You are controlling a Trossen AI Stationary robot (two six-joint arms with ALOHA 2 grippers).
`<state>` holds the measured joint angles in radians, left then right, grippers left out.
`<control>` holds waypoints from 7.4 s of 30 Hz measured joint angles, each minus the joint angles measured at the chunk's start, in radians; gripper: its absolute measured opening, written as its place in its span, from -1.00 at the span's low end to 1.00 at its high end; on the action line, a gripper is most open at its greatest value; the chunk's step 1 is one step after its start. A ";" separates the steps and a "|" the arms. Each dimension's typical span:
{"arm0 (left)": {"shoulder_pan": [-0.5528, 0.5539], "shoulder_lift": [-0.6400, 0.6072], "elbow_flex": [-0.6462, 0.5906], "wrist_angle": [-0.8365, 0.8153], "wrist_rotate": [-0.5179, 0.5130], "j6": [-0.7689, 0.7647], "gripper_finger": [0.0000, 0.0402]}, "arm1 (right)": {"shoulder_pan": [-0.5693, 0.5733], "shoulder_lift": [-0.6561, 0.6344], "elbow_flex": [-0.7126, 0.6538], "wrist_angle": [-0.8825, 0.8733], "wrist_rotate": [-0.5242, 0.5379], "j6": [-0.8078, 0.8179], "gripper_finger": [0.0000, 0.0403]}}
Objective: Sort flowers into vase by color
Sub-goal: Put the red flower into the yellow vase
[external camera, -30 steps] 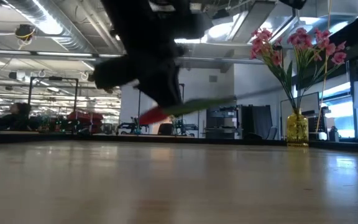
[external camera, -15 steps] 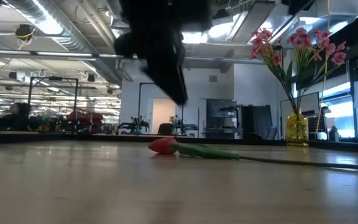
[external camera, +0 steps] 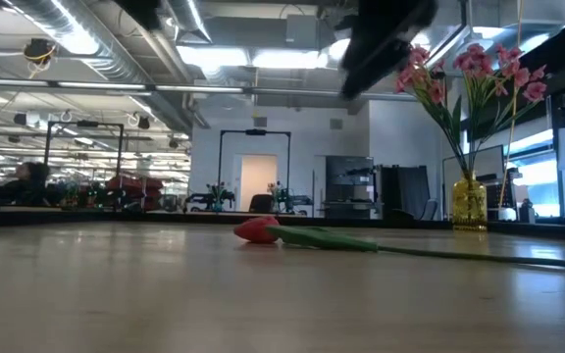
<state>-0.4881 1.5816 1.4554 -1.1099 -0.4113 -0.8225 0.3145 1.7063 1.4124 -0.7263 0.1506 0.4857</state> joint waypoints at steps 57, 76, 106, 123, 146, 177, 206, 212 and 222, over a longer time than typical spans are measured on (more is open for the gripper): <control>0.179 -0.428 -0.093 0.711 0.027 0.448 -0.28 | -0.594 -0.423 0.095 0.434 -0.109 -0.337 -0.98; 0.679 -0.247 -0.093 0.999 0.256 0.590 -0.28 | -1.174 -0.502 0.094 1.030 -0.177 -0.361 -0.99; 0.811 -0.246 -0.093 0.981 0.257 0.650 -0.28 | -1.382 -0.549 -0.057 0.758 0.238 -0.520 -0.99; 0.733 -0.246 -0.093 0.980 0.257 0.641 -0.28 | -1.382 -0.567 -0.351 0.959 0.329 -0.537 -0.99; 0.727 -0.247 -0.093 0.846 0.271 0.589 -0.28 | -1.382 -0.610 -0.502 0.963 0.331 -0.490 -0.99; 0.764 -0.349 -0.092 0.754 0.332 0.594 -0.28 | -1.385 -0.641 -0.452 0.524 0.195 -0.386 -0.80; 0.762 -0.348 -0.092 0.760 0.332 0.596 -0.28 | -1.397 -0.623 -0.300 0.348 0.096 -0.321 -0.31; 0.762 -0.348 -0.092 0.762 0.332 0.591 -0.28 | -1.431 -0.611 -0.267 0.275 0.023 -0.300 -0.31; 0.765 -0.348 -0.092 0.775 0.332 0.589 -0.28 | -1.440 -0.492 -0.090 -0.032 -0.014 -0.302 -0.31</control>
<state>0.2768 1.2335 1.3632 -0.3347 -0.0796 -0.2330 -1.1258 1.2144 1.3227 -0.7580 0.1365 0.1837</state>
